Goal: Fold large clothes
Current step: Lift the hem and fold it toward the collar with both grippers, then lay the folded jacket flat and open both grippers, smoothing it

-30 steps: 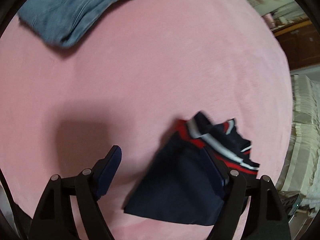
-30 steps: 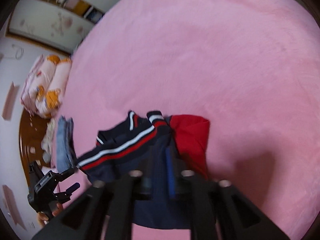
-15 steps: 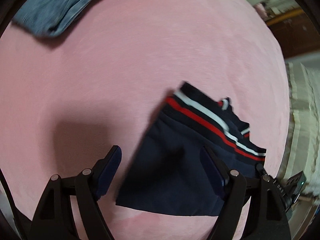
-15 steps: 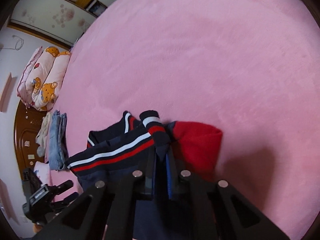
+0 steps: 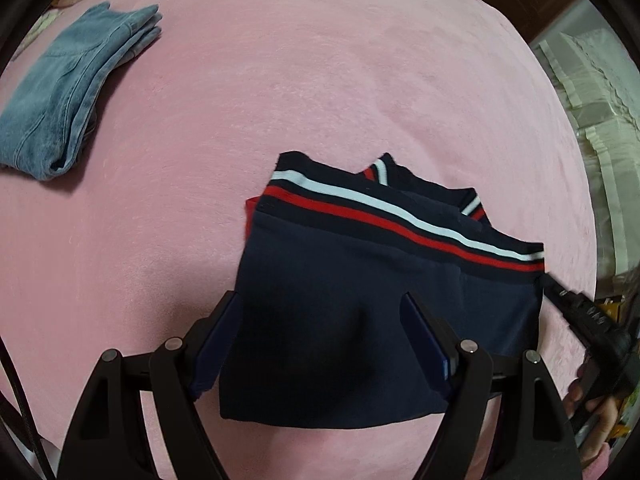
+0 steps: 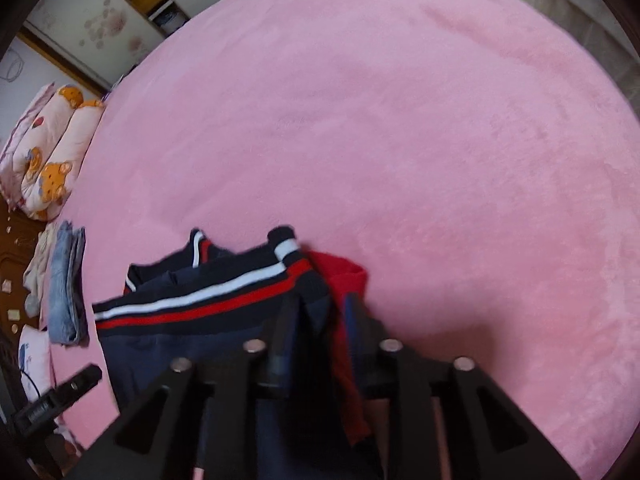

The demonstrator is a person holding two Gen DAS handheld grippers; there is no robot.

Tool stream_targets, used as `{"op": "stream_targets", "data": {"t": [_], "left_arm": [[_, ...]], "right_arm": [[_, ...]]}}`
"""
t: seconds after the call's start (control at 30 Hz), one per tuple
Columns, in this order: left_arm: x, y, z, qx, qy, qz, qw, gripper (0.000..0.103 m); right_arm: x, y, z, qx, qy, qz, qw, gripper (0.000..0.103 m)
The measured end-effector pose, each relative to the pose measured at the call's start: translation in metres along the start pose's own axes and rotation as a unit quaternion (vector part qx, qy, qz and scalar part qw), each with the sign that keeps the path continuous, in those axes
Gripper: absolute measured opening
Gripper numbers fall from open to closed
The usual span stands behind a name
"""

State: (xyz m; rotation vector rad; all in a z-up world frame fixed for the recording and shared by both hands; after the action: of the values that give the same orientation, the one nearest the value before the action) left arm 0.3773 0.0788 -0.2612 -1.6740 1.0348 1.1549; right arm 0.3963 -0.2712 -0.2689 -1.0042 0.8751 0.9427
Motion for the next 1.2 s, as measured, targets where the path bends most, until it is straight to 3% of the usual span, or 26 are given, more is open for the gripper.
{"op": "stream_targets", "data": {"t": [0.1, 0.17, 0.27, 0.33, 0.37, 0.43, 0.53, 0.63, 0.7, 0.77, 0.87, 0.93, 1.0, 1.1, 1.2], "left_arm": [[-0.003, 0.005, -0.007, -0.001, 0.011, -0.004, 0.9999, 0.079], [-0.005, 0.008, -0.014, 0.002, 0.025, -0.009, 0.9996, 0.07], [0.0, 0.013, -0.032, 0.008, 0.053, -0.003, 0.9985, 0.044], [0.013, 0.015, -0.046, 0.012, 0.071, 0.013, 0.9973, 0.016], [0.018, 0.017, -0.05, 0.012, 0.078, 0.021, 0.9967, 0.012], [0.032, 0.018, -0.057, 0.012, 0.087, 0.036, 0.9955, 0.01], [0.056, 0.02, -0.061, 0.024, 0.053, 0.05, 0.997, 0.009], [0.07, 0.018, -0.058, 0.023, 0.031, 0.045, 0.9982, 0.005], [0.072, 0.014, -0.054, 0.013, 0.032, 0.031, 0.9989, 0.003], [0.071, 0.009, -0.05, 0.004, 0.038, 0.018, 0.9991, 0.002], [0.067, 0.003, -0.042, -0.008, 0.043, 0.003, 0.999, 0.001], [0.061, -0.002, -0.033, -0.007, 0.001, -0.024, 0.9997, 0.001], [0.057, -0.008, -0.019, -0.009, -0.026, -0.04, 0.9988, 0.001], [0.056, -0.011, -0.005, -0.029, -0.006, -0.027, 0.9992, 0.001], [0.046, -0.006, -0.004, -0.015, -0.006, -0.025, 0.9996, 0.002]], "right_arm": [[-0.028, -0.005, 0.005, -0.005, -0.017, -0.044, 0.999, 0.025], [-0.041, -0.003, 0.014, -0.009, -0.041, -0.056, 0.998, 0.025], [-0.048, 0.009, 0.037, -0.015, -0.116, -0.049, 0.992, 0.025], [-0.04, 0.023, 0.055, -0.024, -0.169, -0.03, 0.985, 0.024], [-0.033, 0.031, 0.065, -0.033, -0.188, -0.019, 0.981, 0.013], [-0.011, 0.044, 0.08, -0.039, -0.208, 0.007, 0.977, 0.0], [0.028, 0.063, 0.097, -0.043, -0.227, 0.059, 0.971, 0.0], [0.058, 0.073, 0.109, -0.088, -0.191, 0.078, 0.975, 0.0], [0.06, 0.067, 0.11, -0.111, -0.178, 0.062, 0.976, 0.0], [0.057, 0.053, 0.098, -0.123, -0.137, 0.036, 0.982, 0.0], [0.049, 0.03, 0.061, -0.078, -0.11, 0.004, 0.991, 0.0], [0.04, 0.021, 0.034, -0.061, -0.075, -0.019, 0.995, 0.0], [0.031, 0.019, 0.018, -0.065, -0.046, -0.032, 0.996, 0.0], [0.016, 0.021, 0.013, -0.091, -0.028, -0.038, 0.995, 0.0], [-0.004, 0.019, 0.025, -0.126, 0.012, -0.065, 0.99, 0.0]]}}
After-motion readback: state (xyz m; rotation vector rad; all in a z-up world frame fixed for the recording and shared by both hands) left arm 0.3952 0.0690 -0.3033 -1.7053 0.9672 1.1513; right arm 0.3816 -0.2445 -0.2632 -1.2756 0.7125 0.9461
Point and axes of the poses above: each gripper's, at about its wrist camera, not at the fingertips, and x roughly the way its jaws point, z to its left, y to its underside, the point moved 6 cm from there along x, roughly the way its jaws point, and after that the axes turned 4 degrees about -x, right-handed, at the moved point
